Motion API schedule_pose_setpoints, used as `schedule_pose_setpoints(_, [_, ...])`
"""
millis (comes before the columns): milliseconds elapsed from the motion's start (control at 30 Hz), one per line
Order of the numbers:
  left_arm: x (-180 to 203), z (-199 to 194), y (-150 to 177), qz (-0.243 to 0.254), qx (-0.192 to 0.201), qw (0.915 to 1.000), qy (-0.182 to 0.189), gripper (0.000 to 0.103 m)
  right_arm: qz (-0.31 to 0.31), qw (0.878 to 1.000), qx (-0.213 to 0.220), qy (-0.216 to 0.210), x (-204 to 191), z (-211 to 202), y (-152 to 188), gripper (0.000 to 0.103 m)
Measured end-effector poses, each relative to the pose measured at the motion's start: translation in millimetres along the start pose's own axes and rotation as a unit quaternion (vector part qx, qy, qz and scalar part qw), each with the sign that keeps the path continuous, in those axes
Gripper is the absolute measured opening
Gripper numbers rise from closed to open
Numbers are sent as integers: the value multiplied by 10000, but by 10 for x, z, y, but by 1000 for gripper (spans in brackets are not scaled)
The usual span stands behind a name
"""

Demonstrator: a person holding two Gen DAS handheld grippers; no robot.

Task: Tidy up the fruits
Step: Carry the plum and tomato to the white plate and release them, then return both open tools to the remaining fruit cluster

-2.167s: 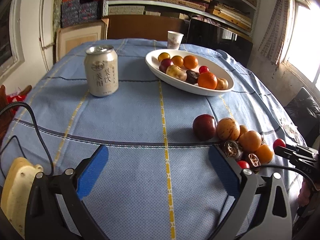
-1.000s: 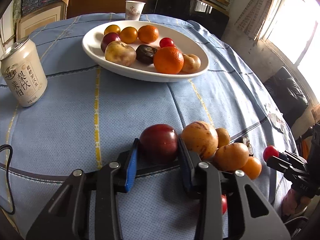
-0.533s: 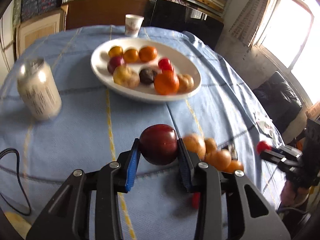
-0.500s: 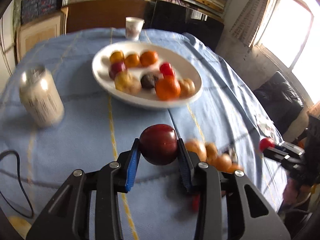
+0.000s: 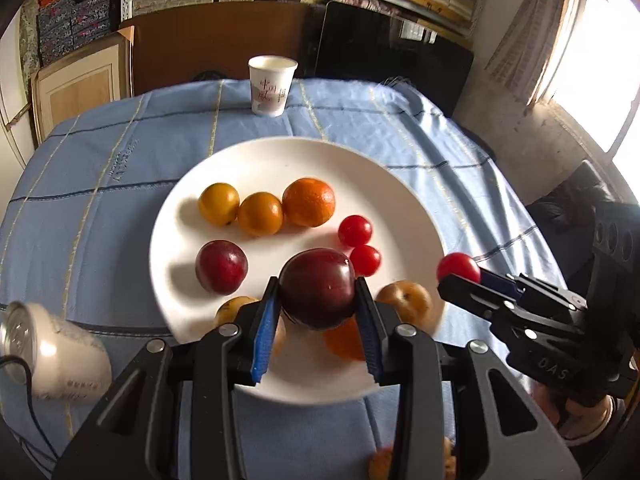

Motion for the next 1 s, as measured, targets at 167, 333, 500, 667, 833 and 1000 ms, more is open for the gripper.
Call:
schedule_pose_setpoints(167, [-72, 66, 39, -33, -44, 9999, -103, 53, -266, 9995, 103, 164, -64, -71, 21, 51])
schedule_pose_setpoints(333, [36, -566, 153, 171, 921, 9956, -79, 96, -754, 9945, 733, 14, -343, -676, 196, 66])
schedule_pose_setpoints(500, [130, -941, 544, 204, 1213, 9924, -44, 97, -689, 9945, 769, -161, -409, -1001, 587, 66])
schedule_pose_setpoints(667, [-24, -1016, 1108, 50, 1173, 9928, -248, 98, -459, 9971, 549, 252, -245, -1272, 1160, 66])
schedule_pose_setpoints(833, [-194, -1062, 1362, -372, 973, 9944, -193, 98, 103, 9988, 464, 125, -291, -1438, 1499, 66])
schedule_pose_setpoints(1000, [-220, -1159, 1458, -201, 1111, 9917, -607, 98, -1, 9994, 308, 169, -446, -1369, 1609, 66])
Point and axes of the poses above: each gripper's, at about its wrist camera, not at the fingertips, and z roughly the way its jaws point, x to its right, y to its underside, the point moved 8 cm from there along z, roughly the way its jaws point, and after that the axes turned 4 degrees about x, right-handed, at the moved point
